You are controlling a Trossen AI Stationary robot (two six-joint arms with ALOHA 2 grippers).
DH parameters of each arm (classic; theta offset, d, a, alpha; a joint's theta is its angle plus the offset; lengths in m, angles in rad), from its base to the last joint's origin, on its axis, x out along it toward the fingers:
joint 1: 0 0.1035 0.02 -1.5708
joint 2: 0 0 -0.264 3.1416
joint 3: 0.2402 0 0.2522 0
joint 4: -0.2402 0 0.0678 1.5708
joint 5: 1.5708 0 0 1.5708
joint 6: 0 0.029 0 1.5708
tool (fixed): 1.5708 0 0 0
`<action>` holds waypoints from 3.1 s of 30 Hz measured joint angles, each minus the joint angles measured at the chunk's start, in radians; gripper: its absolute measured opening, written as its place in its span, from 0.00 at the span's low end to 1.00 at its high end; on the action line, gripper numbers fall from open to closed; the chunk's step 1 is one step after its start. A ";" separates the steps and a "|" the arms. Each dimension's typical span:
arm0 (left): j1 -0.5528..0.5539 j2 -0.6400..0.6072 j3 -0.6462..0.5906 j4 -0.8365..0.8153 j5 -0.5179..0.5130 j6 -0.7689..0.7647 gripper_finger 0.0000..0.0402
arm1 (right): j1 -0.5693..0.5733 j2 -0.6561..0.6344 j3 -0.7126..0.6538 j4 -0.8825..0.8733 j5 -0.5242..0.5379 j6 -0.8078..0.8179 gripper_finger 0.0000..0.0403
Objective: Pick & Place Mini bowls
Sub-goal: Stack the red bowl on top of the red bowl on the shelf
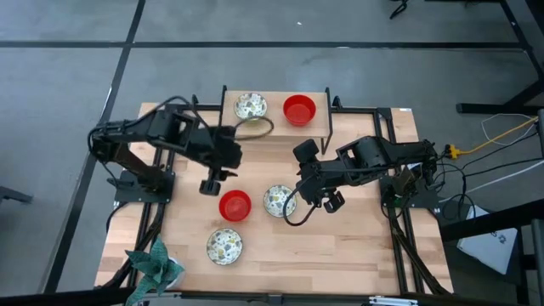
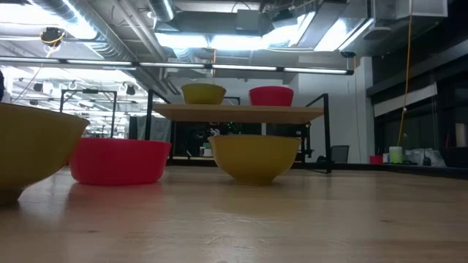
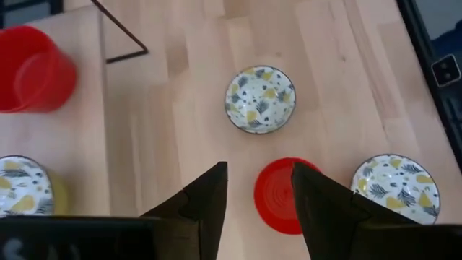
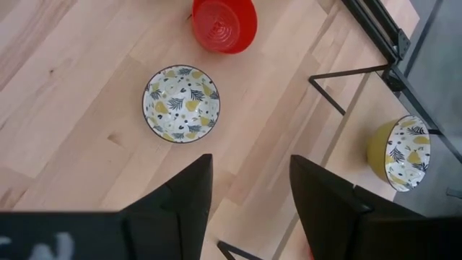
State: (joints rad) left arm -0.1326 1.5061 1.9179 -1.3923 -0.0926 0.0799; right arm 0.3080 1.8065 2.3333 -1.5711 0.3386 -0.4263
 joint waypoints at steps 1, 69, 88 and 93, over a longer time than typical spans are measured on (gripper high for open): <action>-0.013 0.008 0.000 -0.002 -0.002 -0.011 0.37 | 0.000 0.000 0.000 0.000 0.000 0.000 0.46; -0.021 -0.043 -0.952 0.465 -0.041 -0.812 0.36 | 0.000 0.000 0.000 0.000 -0.002 0.057 0.46; -0.014 -0.033 -1.031 0.591 0.032 -0.841 0.36 | 0.000 0.000 0.000 0.000 -0.002 0.055 0.46; -0.004 -0.020 -1.031 0.598 0.031 -0.838 0.36 | 0.000 0.000 0.000 0.000 -0.002 0.058 0.46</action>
State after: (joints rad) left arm -0.1361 1.4861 0.8871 -0.7948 -0.0612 -0.7577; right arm 0.3082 1.8065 2.3333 -1.5709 0.3367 -0.3681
